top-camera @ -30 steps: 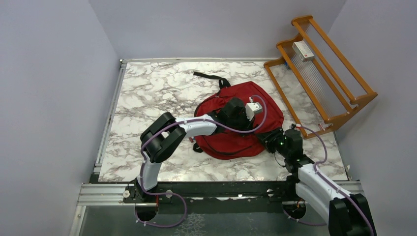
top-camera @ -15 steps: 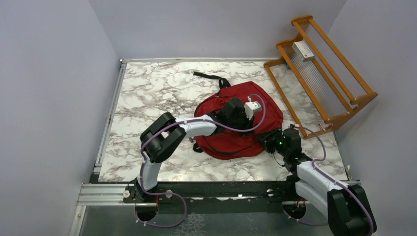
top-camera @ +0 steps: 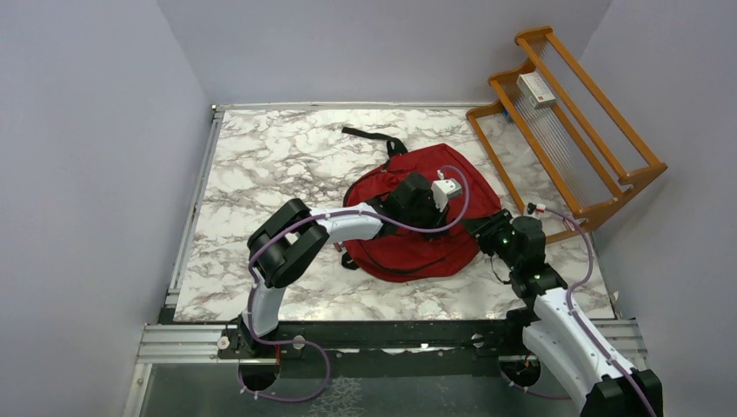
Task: Pack the student bag
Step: Unzip the student bag at the center of the board.
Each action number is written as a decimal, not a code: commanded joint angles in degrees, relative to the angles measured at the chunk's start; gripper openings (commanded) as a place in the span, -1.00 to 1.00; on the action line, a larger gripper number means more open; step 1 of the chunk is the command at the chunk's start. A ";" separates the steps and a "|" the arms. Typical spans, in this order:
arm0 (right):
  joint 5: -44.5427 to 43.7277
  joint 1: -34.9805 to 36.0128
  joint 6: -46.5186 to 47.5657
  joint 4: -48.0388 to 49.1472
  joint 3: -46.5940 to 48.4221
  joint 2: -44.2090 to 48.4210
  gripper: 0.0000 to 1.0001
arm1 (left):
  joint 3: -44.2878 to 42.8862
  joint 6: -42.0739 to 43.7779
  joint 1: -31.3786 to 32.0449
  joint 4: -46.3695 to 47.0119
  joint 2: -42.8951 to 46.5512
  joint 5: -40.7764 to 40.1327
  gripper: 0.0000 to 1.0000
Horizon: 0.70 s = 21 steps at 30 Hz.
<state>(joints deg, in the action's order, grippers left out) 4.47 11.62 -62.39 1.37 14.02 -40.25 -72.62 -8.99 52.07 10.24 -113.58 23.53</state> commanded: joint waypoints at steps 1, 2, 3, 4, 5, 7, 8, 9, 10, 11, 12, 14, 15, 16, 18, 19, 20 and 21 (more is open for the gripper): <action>-7.10 0.07 3.68 -5.73 2.41 -0.33 -0.33 | -0.68 -0.05 -0.51 2.28 1.00 -0.91 -1.00; -7.38 0.07 4.45 -5.26 2.68 -1.81 -0.39 | -0.68 -0.02 -0.56 2.25 0.99 -0.87 -1.00; -7.45 0.07 4.95 -4.42 2.82 -3.16 -0.43 | -0.68 -0.05 -0.57 2.26 1.07 -0.79 -1.00; -7.25 0.07 5.32 -3.30 2.97 -4.68 -0.45 | -0.68 0.00 -0.57 2.24 1.08 -0.71 -1.00; -6.60 0.07 5.80 -2.09 3.09 -6.08 -0.46 | -0.68 0.03 -0.57 2.24 1.17 -0.74 -1.00; -4.97 0.07 6.88 2.03 3.56 -8.38 -0.40 | -0.57 0.16 -0.56 2.17 1.33 -0.69 -1.00; -2.63 0.07 7.12 3.27 3.90 -8.96 -0.34 | -0.52 0.20 -0.52 2.03 1.41 -0.67 -1.00; -1.46 0.07 7.19 4.44 4.06 -9.29 -0.26 | -0.52 0.20 -0.56 1.98 1.38 -0.60 -1.00; -1.03 0.07 7.02 5.07 4.16 -9.25 -0.18 | -0.51 0.16 -0.51 1.98 1.34 -0.47 -1.00; -1.12 0.07 6.68 5.35 4.24 -8.88 -0.12 | -0.46 0.20 -0.56 2.02 1.32 -0.38 -1.00; -1.39 0.07 6.59 5.47 4.26 -8.26 -0.09 | -0.38 0.14 -0.57 2.10 1.26 -0.28 -1.00; -2.30 0.07 6.62 5.64 4.35 -6.53 -0.05 | -0.32 -0.12 -0.56 2.44 1.04 0.00 -1.00; -2.71 0.07 6.73 5.78 4.28 -5.65 -0.03 | -0.33 -0.29 -0.57 2.62 0.95 0.10 -1.00; -2.87 0.07 6.87 6.05 4.20 -5.02 -0.02 | -0.37 -0.39 -0.53 2.78 0.93 0.25 -1.00; -2.57 0.07 7.29 6.66 4.09 -4.46 -0.01 | -0.42 -0.50 -0.56 2.93 0.82 0.65 -1.00; -1.98 0.07 7.49 7.03 4.16 -4.81 0.00 | -0.48 -0.50 -0.57 3.02 0.74 0.78 -1.00; -1.29 0.07 7.73 7.40 4.31 -5.51 0.00 | -0.55 -0.42 -0.55 3.03 0.73 0.89 -1.00; -0.25 0.07 7.91 7.80 4.53 -6.43 0.00 | -0.59 -0.41 -0.52 3.03 0.70 0.86 -1.00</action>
<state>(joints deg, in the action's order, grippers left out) 2.13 11.62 -56.18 5.78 16.84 -45.43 -72.62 -9.21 52.07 10.63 -113.58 23.64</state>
